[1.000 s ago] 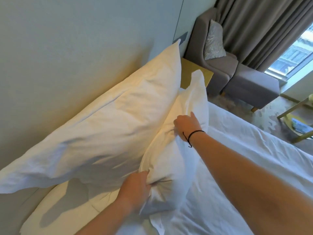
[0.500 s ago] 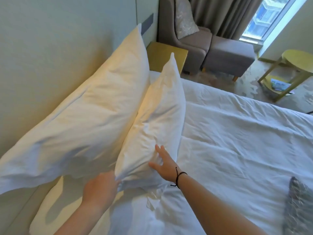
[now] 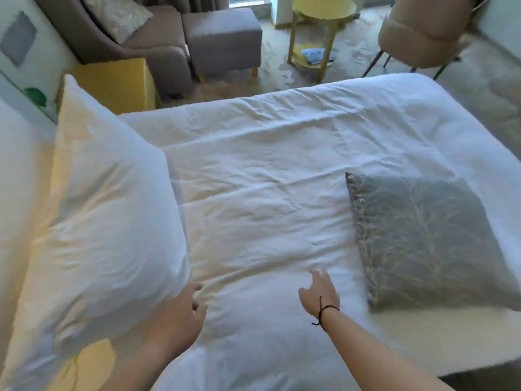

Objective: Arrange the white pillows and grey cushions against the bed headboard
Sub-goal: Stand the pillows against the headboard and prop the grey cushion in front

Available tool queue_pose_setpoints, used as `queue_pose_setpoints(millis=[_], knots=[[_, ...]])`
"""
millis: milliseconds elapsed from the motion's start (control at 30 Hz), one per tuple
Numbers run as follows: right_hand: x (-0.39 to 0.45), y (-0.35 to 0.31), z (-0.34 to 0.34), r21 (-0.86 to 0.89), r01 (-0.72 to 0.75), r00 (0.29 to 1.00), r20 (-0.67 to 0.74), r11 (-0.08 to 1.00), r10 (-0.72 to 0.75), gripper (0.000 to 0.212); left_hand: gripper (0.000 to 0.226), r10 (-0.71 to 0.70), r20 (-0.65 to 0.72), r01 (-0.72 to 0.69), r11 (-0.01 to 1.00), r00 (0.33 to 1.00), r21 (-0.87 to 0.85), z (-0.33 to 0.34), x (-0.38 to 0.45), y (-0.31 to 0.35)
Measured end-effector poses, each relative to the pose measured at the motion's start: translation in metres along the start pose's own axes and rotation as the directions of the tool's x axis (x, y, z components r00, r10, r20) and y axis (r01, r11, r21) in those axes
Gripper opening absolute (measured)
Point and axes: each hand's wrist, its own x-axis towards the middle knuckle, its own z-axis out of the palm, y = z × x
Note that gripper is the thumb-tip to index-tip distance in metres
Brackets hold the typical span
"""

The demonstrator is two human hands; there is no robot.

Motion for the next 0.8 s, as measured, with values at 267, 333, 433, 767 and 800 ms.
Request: queue_pose_setpoints(millis=[267, 333, 433, 767, 800], knots=[[0.079, 0.121, -0.069, -0.052, -0.321, 0.928, -0.215, 0.946, 0.303, 0.076, 0.025, 0.085, 0.035, -0.087, 0.993, 0.996, 0.076, 0.044, 0.024, 0.08], [0.088, 0.145, -0.074, -0.074, -0.355, 0.921, -0.197, 0.932, 0.336, 0.086, 0.024, 0.085, 0.071, -0.092, 0.99, 0.994, 0.104, 0.051, 0.027, 0.09], [0.097, 0.171, -0.075, -0.238, -0.311, 0.948, -0.141, 0.92, 0.284, 0.109, 0.023, 0.072, 0.105, -0.084, 0.99, 0.992, 0.113, 0.065, 0.031, 0.103], [0.112, 0.179, -0.066, -0.289, -0.267, 0.936, -0.307, 0.919, 0.175, 0.059, 0.021, 0.018, 0.139, -0.045, 0.981, 0.99, 0.189, 0.097, 0.027, 0.113], [0.113, 0.18, -0.069, -0.281, -0.246, 0.932, -0.332, 0.928, 0.146, 0.053, 0.021, 0.008, 0.137, -0.035, 0.981, 0.991, 0.189, 0.095, 0.028, 0.109]])
